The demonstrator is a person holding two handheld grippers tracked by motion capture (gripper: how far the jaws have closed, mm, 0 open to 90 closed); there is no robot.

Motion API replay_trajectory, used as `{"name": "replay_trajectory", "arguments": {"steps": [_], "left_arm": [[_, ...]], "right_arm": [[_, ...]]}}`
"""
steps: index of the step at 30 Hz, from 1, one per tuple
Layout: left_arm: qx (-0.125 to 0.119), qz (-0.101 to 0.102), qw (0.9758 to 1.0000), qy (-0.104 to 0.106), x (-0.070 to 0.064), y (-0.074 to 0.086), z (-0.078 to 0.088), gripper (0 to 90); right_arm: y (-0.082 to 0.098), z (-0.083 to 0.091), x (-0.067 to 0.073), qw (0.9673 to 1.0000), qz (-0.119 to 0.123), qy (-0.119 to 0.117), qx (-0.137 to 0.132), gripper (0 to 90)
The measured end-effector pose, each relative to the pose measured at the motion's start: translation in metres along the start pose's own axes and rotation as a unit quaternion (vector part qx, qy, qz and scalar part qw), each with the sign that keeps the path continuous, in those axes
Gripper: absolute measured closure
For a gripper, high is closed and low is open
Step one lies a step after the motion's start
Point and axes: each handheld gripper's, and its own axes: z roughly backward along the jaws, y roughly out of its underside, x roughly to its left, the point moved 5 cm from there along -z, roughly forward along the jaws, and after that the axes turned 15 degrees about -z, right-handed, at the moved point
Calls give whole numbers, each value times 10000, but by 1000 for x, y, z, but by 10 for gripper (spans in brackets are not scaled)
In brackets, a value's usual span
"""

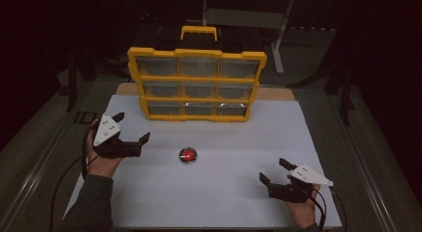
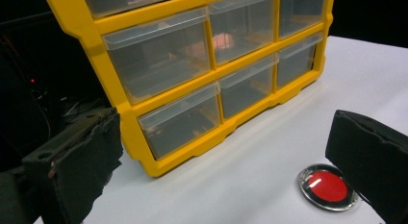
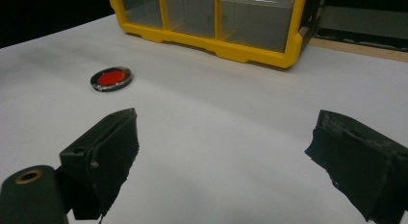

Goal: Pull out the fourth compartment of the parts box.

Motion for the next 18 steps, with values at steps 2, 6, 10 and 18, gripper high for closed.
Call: {"name": "replay_trajectory", "arguments": {"steps": [2, 6, 10, 18], "left_arm": [[4, -3, 10000, -6, 1, -2, -2, 0], [31, -38, 10000, -38, 4, -4, -6, 0], [-37, -13, 9999, -99, 8, -9, -9, 0], [-108, 24, 9999, -129, 17, -15, -14, 0]], "right_arm": [[0, 0, 0, 10000, 4, -1, -1, 88], [0, 0, 0, 10000, -5, -4, -1, 88], [0, 0, -1, 10000, -23, 7, -13, 88], [0, 0, -1, 10000, -19, 3, -15, 88]]}}
